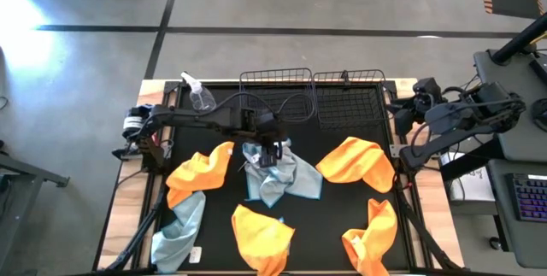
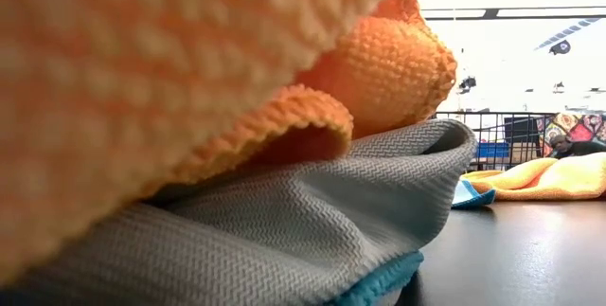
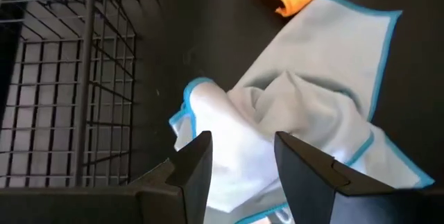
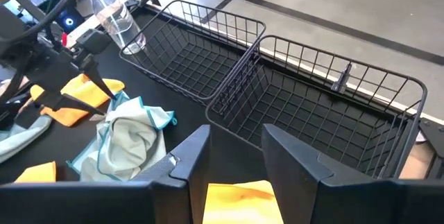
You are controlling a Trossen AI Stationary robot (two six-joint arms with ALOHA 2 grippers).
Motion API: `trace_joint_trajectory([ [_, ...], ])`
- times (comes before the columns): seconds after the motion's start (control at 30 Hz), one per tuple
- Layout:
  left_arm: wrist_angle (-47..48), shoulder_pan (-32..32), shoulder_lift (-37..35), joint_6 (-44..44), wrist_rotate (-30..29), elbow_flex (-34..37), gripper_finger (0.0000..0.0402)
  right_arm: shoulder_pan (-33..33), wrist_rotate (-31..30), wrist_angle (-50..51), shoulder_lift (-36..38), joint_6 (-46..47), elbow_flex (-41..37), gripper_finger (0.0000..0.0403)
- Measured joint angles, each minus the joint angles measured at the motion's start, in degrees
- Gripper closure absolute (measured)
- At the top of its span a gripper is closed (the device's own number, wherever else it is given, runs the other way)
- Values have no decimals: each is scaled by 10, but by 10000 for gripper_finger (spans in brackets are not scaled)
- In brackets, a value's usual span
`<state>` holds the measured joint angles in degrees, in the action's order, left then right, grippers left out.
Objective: Sort microfiber towel by color & place in baskets
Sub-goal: Put the middle blue microfiber towel into the left black wire basket
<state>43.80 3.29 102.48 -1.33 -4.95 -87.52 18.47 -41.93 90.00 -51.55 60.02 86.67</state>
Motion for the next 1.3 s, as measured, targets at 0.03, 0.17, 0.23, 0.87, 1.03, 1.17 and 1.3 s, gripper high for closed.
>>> trace_joint_trajectory([
  [0.03,-2,0,0,7,0,2,260,0,0,0,0,0,-2,280],
  [0.17,-4,0,0,36,0,4,260,0,0,0,0,-5,-13,280],
  [0.23,-11,0,0,53,0,4,260,0,0,0,0,-6,-21,280],
  [0.87,-69,7,83,124,-5,1,260,0,49,0,-2,-21,-51,280],
  [1.03,-64,8,104,124,-6,1,260,0,49,0,-2,-21,-51,280],
  [1.17,-63,8,109,124,-6,1,260,0,49,0,-2,-20,-51,280],
  [1.3,-63,8,109,128,-36,0,260,0,49,0,-1,-21,-51,280],
])
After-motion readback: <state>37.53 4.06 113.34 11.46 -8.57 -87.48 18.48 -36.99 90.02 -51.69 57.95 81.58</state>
